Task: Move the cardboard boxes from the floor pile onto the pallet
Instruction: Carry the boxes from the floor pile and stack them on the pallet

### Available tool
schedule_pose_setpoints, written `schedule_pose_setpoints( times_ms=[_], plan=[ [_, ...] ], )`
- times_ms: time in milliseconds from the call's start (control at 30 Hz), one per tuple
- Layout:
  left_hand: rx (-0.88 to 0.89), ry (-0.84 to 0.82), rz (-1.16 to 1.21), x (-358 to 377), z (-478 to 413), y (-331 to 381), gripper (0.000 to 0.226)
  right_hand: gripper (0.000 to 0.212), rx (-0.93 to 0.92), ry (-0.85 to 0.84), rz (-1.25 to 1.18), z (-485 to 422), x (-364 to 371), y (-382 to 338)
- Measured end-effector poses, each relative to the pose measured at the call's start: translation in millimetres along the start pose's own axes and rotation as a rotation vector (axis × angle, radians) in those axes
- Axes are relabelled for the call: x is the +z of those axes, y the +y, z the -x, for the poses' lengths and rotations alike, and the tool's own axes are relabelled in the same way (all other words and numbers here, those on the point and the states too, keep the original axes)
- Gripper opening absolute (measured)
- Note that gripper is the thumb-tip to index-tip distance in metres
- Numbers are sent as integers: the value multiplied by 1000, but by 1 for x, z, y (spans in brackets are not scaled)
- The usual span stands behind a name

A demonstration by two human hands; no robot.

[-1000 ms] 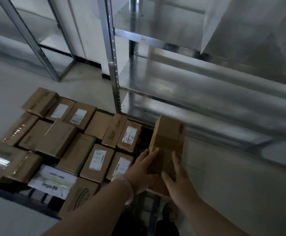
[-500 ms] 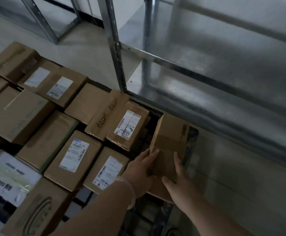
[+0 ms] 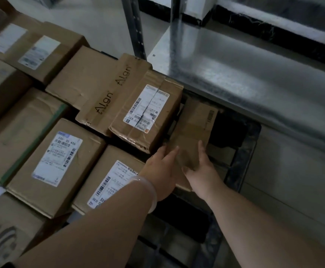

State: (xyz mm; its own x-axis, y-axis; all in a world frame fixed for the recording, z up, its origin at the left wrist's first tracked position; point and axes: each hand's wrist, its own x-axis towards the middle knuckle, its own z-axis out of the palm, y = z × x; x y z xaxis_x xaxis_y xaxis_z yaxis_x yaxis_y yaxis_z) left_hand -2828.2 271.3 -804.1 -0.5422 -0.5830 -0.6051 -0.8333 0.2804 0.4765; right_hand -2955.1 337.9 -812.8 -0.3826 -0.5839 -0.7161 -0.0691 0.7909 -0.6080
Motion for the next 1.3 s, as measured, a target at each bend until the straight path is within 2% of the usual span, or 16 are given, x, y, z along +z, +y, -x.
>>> schedule_pose_setpoints(
  times_ms=[100, 233, 400, 633, 800, 933, 1067, 1300],
  plan=[
    [-5, 5, -21, 4, 8, -4, 81, 91, 27, -45, -70, -6, 6, 9],
    [94, 103, -127, 12, 31, -14, 80, 83, -71, -3, -39, 8, 3, 27],
    [128, 11, -504, 22, 43, -26, 78, 80, -49, -17, -20, 21, 9, 37],
    [66, -15, -647, 8, 19, -31, 78, 82, 15, -23, -14, -6, 10, 4],
    [83, 20, -610, -7, 31, -31, 78, 86, -62, -36, 165, 10, 7, -5],
    [54, 78, -486, -39, 65, -28, 82, 99, -221, -48, 528, 56, -4, -26],
    [55, 223, -464, -101, 113, -21, 87, 108, -369, -46, 808, 111, -17, -84],
    [51, 407, -427, -229, 249, 10, 95, 110, -565, 40, 966, 267, -29, -209]
  ],
)
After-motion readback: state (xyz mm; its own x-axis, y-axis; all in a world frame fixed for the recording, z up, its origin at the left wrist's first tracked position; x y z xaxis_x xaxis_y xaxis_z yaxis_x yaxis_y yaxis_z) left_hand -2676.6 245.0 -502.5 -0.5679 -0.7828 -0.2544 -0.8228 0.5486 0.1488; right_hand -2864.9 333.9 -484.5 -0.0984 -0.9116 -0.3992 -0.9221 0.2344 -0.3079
